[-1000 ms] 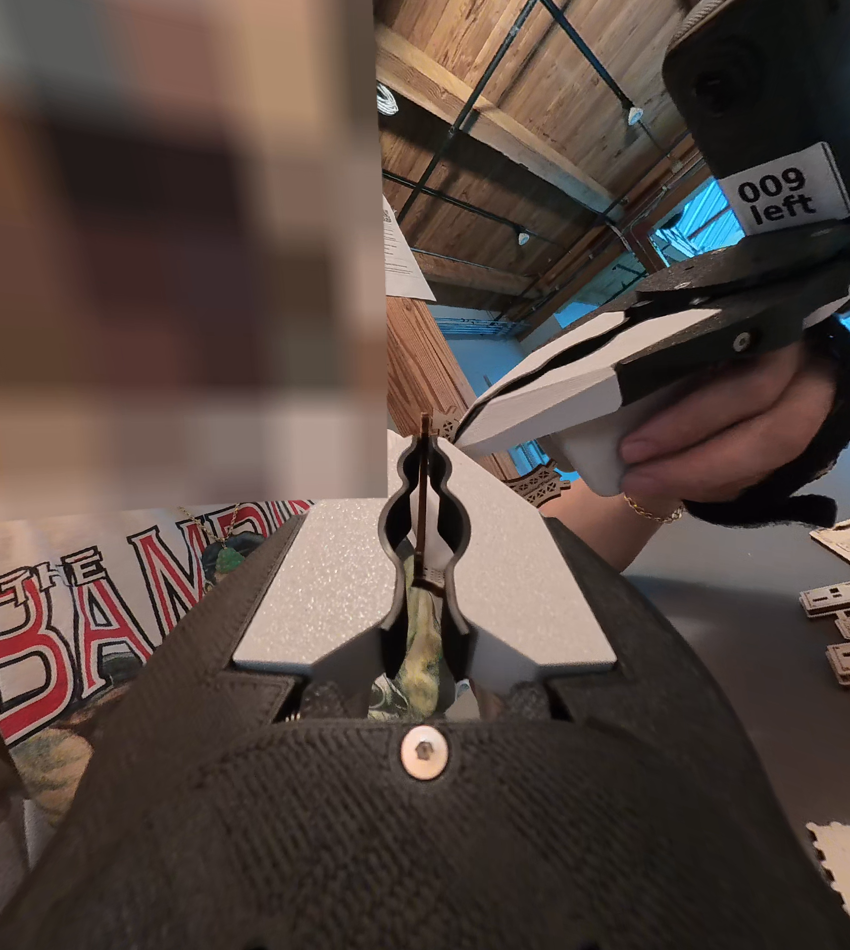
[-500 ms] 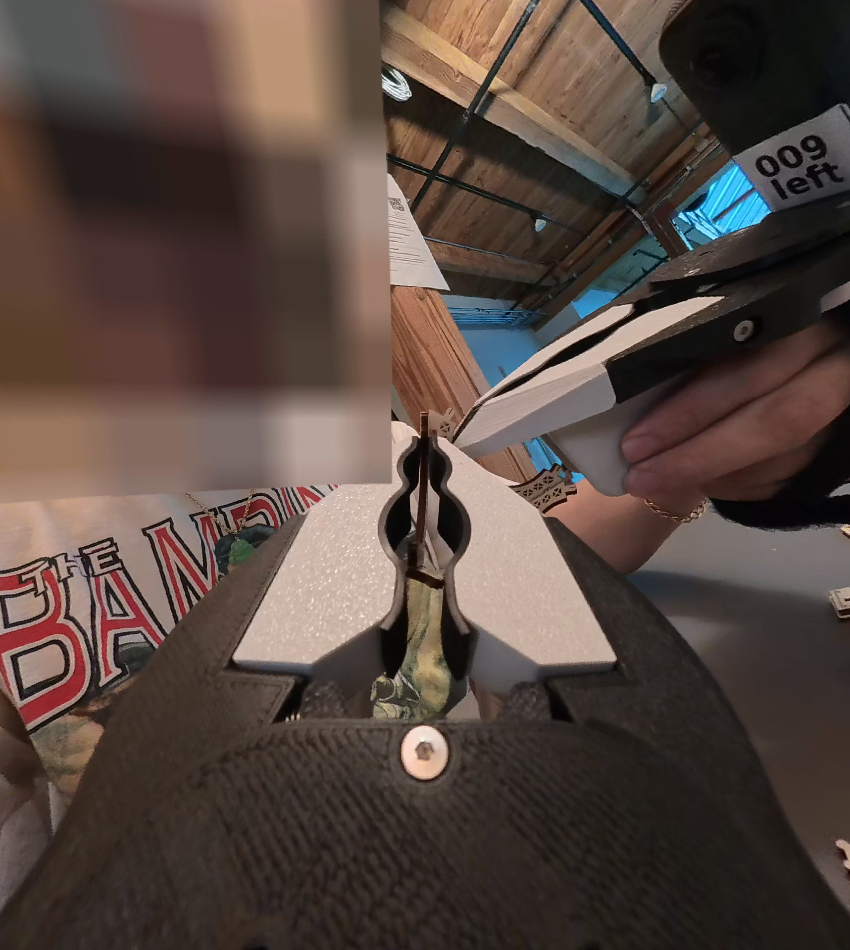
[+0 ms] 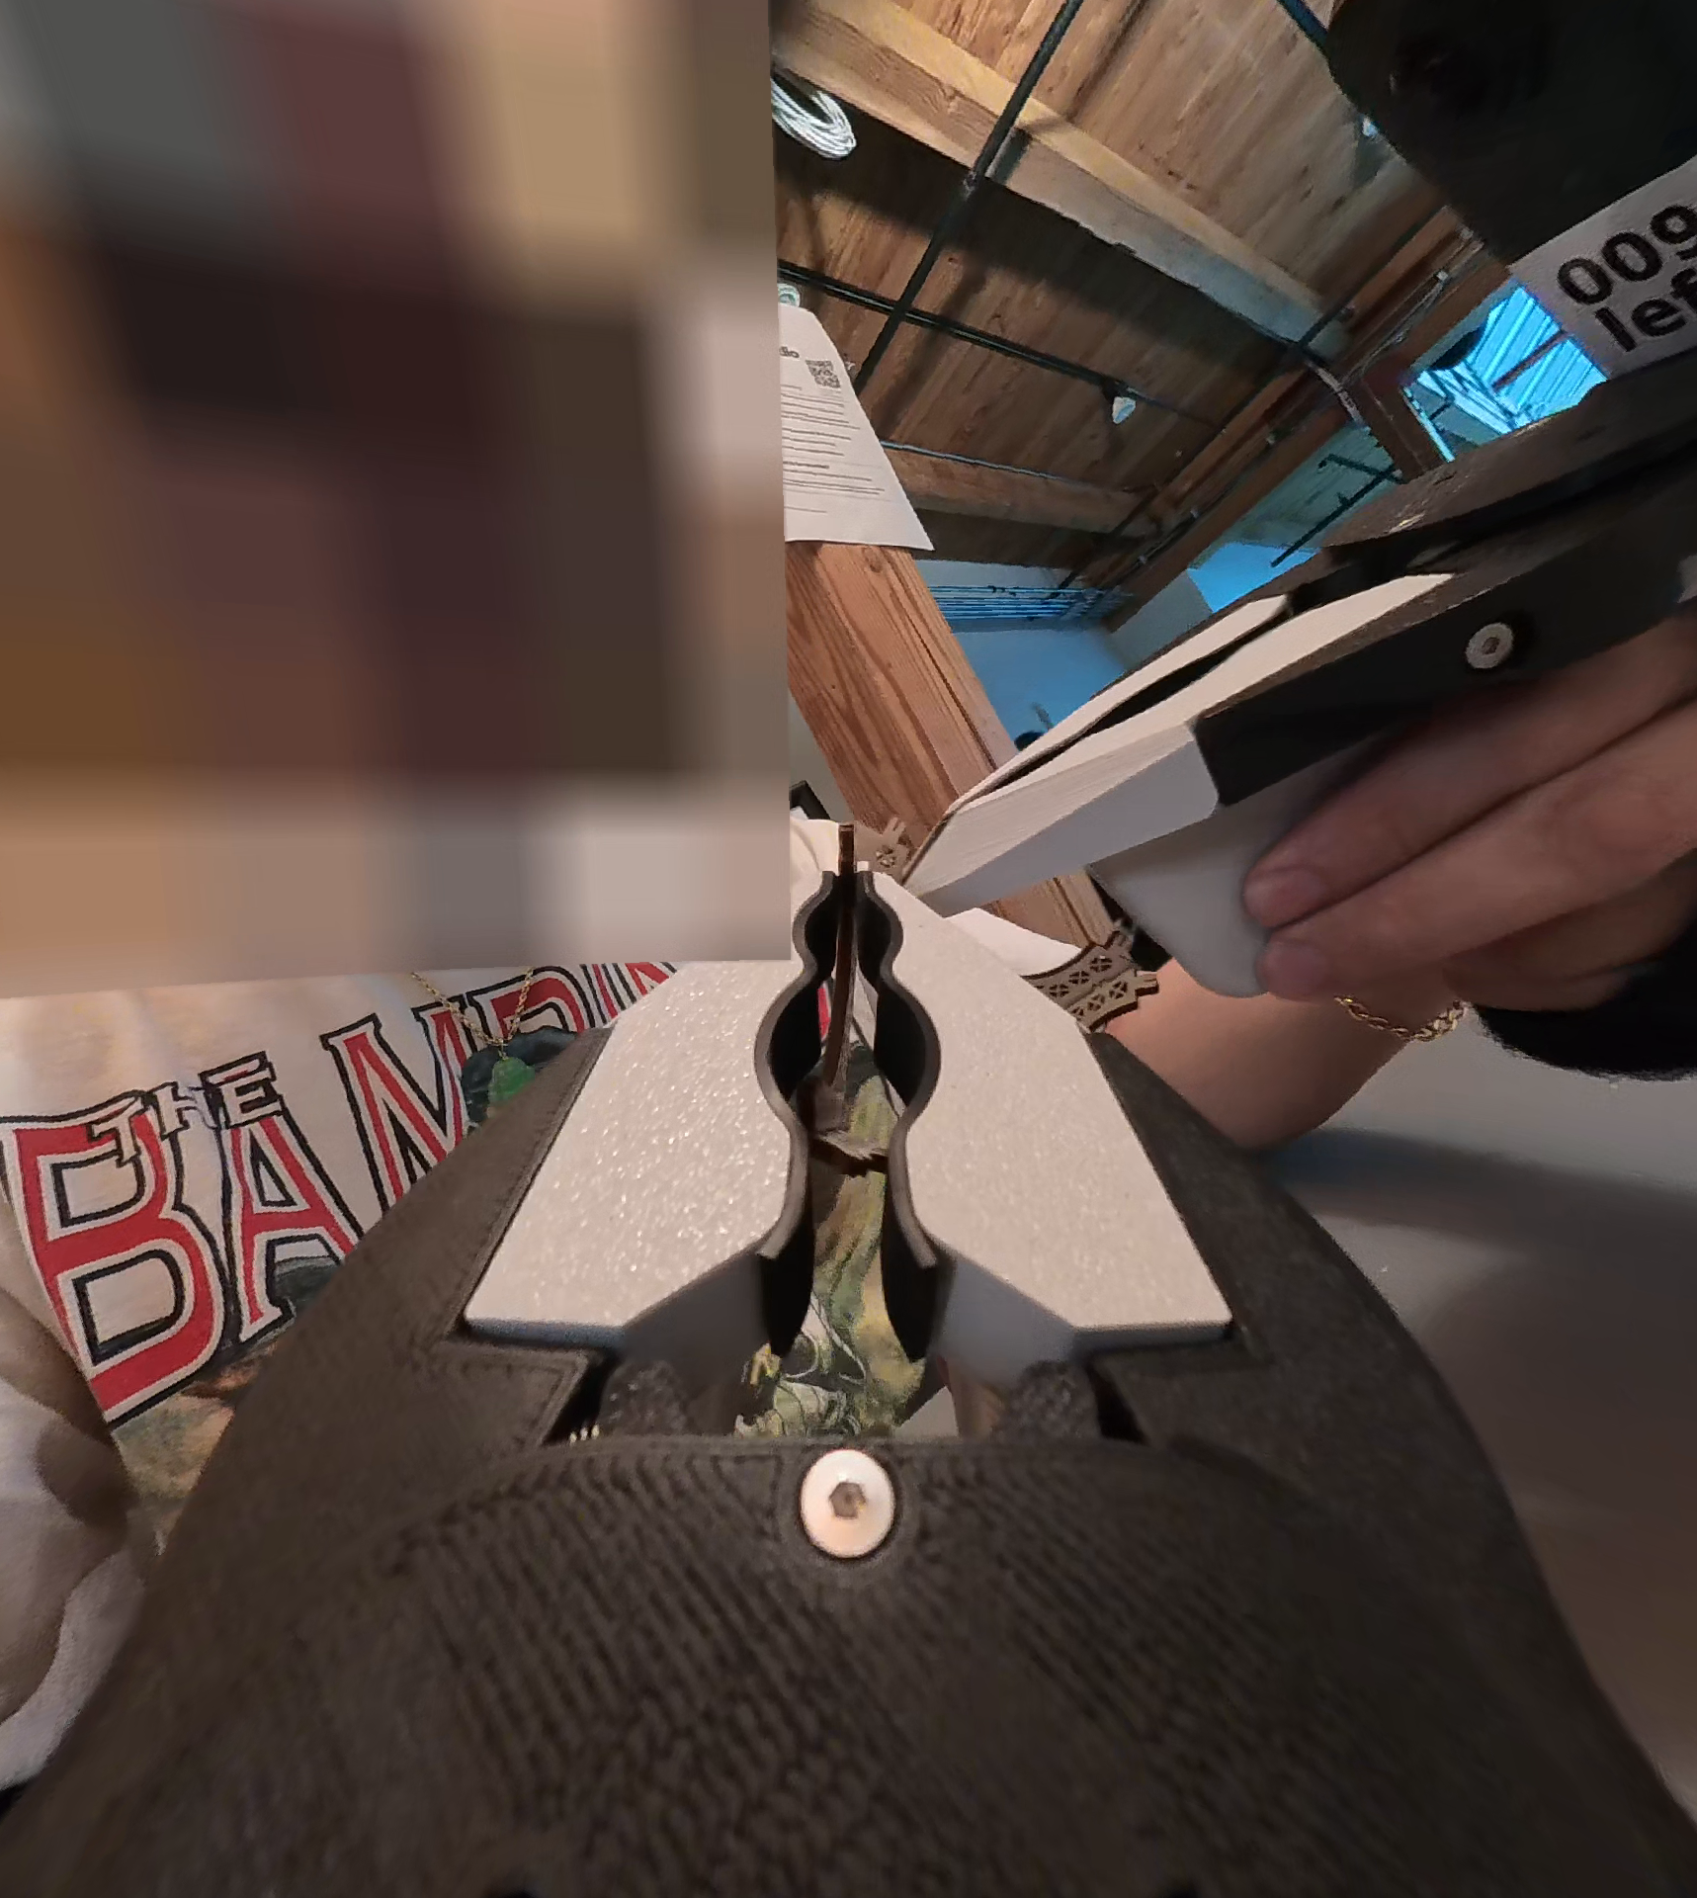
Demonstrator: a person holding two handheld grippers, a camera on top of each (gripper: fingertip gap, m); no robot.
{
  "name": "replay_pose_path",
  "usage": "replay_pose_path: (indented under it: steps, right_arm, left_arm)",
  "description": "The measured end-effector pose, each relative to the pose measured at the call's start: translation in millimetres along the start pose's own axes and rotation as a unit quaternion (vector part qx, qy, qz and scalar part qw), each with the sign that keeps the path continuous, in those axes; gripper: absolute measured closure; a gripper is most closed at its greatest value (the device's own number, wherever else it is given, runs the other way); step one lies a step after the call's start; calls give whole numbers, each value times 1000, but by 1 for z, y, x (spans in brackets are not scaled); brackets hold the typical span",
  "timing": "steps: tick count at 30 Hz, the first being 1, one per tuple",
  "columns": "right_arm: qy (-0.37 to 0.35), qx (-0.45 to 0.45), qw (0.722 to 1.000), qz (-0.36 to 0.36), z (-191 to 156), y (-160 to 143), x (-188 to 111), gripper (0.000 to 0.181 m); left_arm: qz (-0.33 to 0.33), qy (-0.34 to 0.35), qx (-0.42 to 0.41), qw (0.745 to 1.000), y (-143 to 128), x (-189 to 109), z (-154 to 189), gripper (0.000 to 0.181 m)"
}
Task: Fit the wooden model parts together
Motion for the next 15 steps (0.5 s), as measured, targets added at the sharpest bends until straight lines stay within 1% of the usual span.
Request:
replay_pose_path:
  steps: [7,11,15]
  right_arm:
    - [-4,1,1000,2,0,1,-1,181]
    - [-1,-2,1000,12,0,2,-2,181]
    - [-4,-9,999,36,-1,6,-6,181]
  left_arm:
    - [8,-10,-19,1000,0,0,-3,181]
    - [25,-23,-34,999,-1,1,-6,181]
    - [44,4,-47,998,1,-3,-12,175]
Point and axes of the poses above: each gripper's, where its closed fingertips meet, x out along the fingers, y out of its top, z = x × y across the jaws, the point moved 8 cm from there along -x, back along the fingers, and after that the axes turned 12 degrees about y, right-handed, at the moved point
